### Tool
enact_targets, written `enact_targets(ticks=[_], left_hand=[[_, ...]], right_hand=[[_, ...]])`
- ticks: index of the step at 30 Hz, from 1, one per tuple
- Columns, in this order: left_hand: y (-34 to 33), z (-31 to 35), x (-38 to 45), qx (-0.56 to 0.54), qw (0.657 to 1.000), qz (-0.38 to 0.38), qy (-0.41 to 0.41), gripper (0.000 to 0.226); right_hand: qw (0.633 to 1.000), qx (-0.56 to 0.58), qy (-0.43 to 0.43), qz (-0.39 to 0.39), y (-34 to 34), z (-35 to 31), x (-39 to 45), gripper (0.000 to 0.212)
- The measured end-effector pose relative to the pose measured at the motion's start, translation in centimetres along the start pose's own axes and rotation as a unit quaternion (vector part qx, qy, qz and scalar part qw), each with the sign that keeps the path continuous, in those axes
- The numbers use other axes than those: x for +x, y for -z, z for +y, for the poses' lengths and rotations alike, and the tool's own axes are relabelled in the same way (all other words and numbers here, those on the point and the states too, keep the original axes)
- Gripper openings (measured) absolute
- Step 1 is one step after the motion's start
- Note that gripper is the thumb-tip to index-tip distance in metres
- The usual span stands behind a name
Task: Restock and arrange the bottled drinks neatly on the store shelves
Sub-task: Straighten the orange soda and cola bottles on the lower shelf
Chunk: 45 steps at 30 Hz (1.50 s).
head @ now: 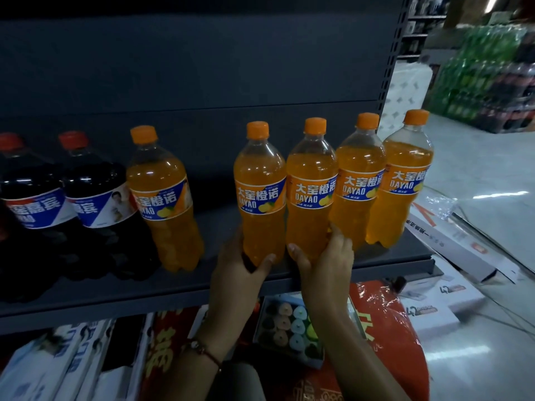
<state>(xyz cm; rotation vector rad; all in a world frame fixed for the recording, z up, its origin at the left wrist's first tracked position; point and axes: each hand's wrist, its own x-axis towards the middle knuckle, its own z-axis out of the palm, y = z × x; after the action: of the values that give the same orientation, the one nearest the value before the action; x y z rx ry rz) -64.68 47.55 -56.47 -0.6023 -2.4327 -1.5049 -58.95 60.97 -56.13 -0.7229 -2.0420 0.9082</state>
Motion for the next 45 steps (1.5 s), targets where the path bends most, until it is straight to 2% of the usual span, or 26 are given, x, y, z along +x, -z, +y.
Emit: enact_targets(ticks=[7, 9, 11, 13, 15, 19, 22, 24, 26, 28, 32, 33, 35, 37, 38, 42, 45], left_hand=[[0.7, 0.9, -0.8, 0.038, 0.999, -0.021, 0.004, 0.063], [2.6, 1.0, -1.9, 0.061, 0.998, 0.024, 0.012, 0.063], [5.4, 0.4, -2.6, 0.048, 0.992, 0.116, 0.031, 0.066], [7.7, -1.0, -2.3, 0.038, 0.98, 0.19, 0.052, 0.066], [9.0, -2.5, -1.4, 0.052, 0.974, 0.201, 0.093, 0.075], [8.4, -3.1, -0.3, 0.096, 0.978, 0.153, 0.102, 0.087], [7.8, -3.5, 0.2, 0.123, 0.973, 0.168, 0.099, 0.082], [7.6, -3.6, 0.5, 0.121, 0.972, 0.18, 0.094, 0.077], [7.5, -3.7, 0.5, 0.101, 0.974, 0.186, 0.086, 0.073], [7.2, -3.6, 0.5, 0.092, 0.976, 0.178, 0.083, 0.072], [7.4, -2.9, 0.0, 0.108, 0.986, 0.111, 0.054, 0.065], [8.0, -2.8, -0.5, 0.119, 0.986, 0.114, 0.038, 0.06], [10.1, -3.1, -1.3, 0.123, 0.977, 0.17, 0.034, 0.062], [12.4, -4.2, -1.5, 0.096, 0.961, 0.253, 0.063, 0.07], [13.3, -4.9, -1.3, 0.083, 0.957, 0.268, 0.078, 0.075], [14.4, -7.5, -0.3, 0.043, 0.974, 0.178, 0.131, 0.093], [14.0, -8.6, 0.0, 0.073, 0.977, 0.161, 0.119, 0.093]], right_hand=[[0.999, 0.008, -0.017, -0.026, 1.0, -0.4, -0.1, 0.083], [0.999, 0.018, -0.011, -0.027, 2.3, -1.3, -0.5, 0.082], [0.998, 0.034, 0.055, -0.021, 3.8, -3.3, -0.3, 0.075], [0.985, 0.037, 0.169, -0.023, 5.3, -7.0, 0.7, 0.065], [0.964, 0.016, 0.259, -0.058, 6.0, -11.8, 2.1, 0.057], [0.896, -0.051, 0.387, -0.213, 4.1, -21.6, 5.4, 0.059], [0.848, -0.085, 0.383, -0.357, 0.0, -26.6, 7.5, 0.07], [0.818, -0.147, 0.362, -0.422, -2.3, -28.2, 8.6, 0.072], [0.783, -0.219, 0.378, -0.443, -3.8, -28.8, 9.6, 0.06], [0.765, -0.241, 0.395, -0.448, -4.1, -28.9, 10.4, 0.049], [0.748, -0.266, 0.389, -0.468, -2.3, -28.2, 11.9, 0.045], [0.745, -0.27, 0.39, -0.47, -1.6, -27.9, 12.2, 0.045], [0.744, -0.276, 0.394, -0.463, -0.4, -27.0, 12.8, 0.046], [0.747, -0.279, 0.393, -0.458, 0.4, -26.2, 13.3, 0.05], [0.748, -0.281, 0.391, -0.457, 0.7, -26.0, 13.4, 0.052], [0.759, -0.267, 0.395, -0.443, 0.9, -25.9, 12.6, 0.055], [0.768, -0.255, 0.389, -0.441, 0.8, -25.8, 12.3, 0.055]])
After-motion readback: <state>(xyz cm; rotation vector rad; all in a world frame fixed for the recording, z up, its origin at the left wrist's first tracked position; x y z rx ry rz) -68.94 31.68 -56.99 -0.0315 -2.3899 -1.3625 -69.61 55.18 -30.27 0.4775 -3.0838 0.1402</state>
